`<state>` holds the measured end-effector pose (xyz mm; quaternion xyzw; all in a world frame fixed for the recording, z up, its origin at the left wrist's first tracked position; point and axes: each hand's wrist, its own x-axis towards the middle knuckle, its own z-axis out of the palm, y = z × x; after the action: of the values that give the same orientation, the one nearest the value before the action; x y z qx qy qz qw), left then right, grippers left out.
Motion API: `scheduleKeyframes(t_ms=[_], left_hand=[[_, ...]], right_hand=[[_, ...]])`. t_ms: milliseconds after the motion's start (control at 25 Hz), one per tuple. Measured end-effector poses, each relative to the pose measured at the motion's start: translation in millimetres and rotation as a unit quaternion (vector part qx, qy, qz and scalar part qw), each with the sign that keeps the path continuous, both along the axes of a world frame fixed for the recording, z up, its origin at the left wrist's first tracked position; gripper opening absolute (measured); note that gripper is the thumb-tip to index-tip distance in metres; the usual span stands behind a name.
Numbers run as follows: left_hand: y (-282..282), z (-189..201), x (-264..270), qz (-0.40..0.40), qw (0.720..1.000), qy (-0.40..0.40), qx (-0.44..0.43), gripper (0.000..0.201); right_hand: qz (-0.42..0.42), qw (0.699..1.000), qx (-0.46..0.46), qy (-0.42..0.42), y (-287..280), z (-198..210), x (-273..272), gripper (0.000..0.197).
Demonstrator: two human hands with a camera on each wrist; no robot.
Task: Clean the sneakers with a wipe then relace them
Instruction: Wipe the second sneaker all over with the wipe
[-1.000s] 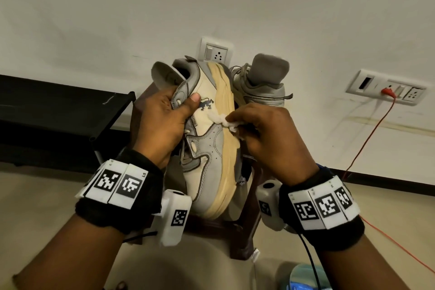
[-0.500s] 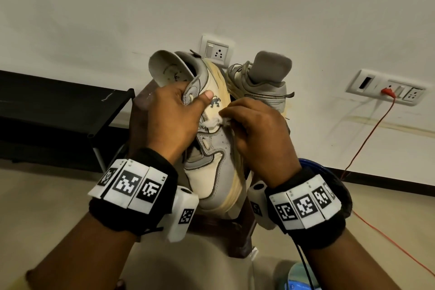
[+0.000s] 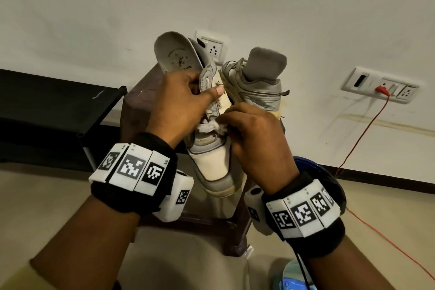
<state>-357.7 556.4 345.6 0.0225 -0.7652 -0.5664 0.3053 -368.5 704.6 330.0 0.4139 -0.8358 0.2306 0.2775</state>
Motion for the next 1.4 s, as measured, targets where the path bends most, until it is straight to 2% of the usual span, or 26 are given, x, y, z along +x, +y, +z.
scheduleKeyframes(t_ms=[120, 200, 280, 360, 400, 520, 600, 680, 800, 960, 1040, 1120, 1200, 1400], left_hand=[[-1, -4, 3, -0.045, 0.999, 0.019, 0.004, 0.040], [-5, -6, 6, 0.000, 0.993, 0.070, -0.091, 0.044], [-5, -12, 9, 0.070, 0.955, 0.102, -0.270, 0.032], [-6, -19, 10, 0.114, 0.902, 0.074, -0.411, 0.016], [-8, -20, 11, 0.111, 0.887, 0.049, -0.446, 0.014], [-18, -16, 20, 0.053, 0.859, -0.021, -0.509, 0.027], [-23, -12, 29, 0.017, 0.852, -0.072, -0.519, 0.040], [-23, -13, 34, 0.021, 0.859, -0.113, -0.499, 0.048], [-20, -21, 32, 0.021, 0.865, -0.151, -0.479, 0.046], [-21, -23, 23, 0.015, 0.896, -0.122, -0.427, 0.038], [-21, -22, 19, 0.024, 0.906, -0.106, -0.408, 0.039], [-20, -23, 17, 0.038, 0.901, -0.098, -0.421, 0.040], [-20, -25, 16, 0.057, 0.892, -0.090, -0.439, 0.040], [-23, -26, 16, 0.054, 0.887, -0.080, -0.451, 0.038]], right_hand=[[-0.023, 1.000, -0.014, -0.015, 5, -4, -5, 0.027], [-0.027, 0.999, -0.022, -0.024, 4, -3, -4, 0.027], [-0.029, 0.999, -0.026, -0.033, 2, -5, -3, 0.025], [-0.035, 0.998, -0.021, -0.038, 0, -8, -2, 0.023], [-0.037, 0.998, -0.016, -0.038, -1, -10, 0, 0.022], [-0.041, 0.998, -0.016, -0.047, -4, -11, 1, 0.022], [-0.044, 0.998, -0.026, -0.044, -5, -10, -2, 0.023], [-0.048, 0.998, -0.030, -0.041, -5, -10, -3, 0.022], [-0.036, 0.998, -0.016, -0.039, -3, -10, -1, 0.022], [-0.010, 0.999, 0.017, -0.047, 5, -6, 7, 0.023], [0.015, 0.996, 0.067, -0.058, 9, -2, 14, 0.023], [0.048, 0.987, 0.131, -0.083, 13, 4, 22, 0.025], [0.059, 0.981, 0.153, -0.108, 18, 9, 20, 0.025], [-0.032, 0.999, 0.020, -0.029, 11, -1, -5, 0.019]])
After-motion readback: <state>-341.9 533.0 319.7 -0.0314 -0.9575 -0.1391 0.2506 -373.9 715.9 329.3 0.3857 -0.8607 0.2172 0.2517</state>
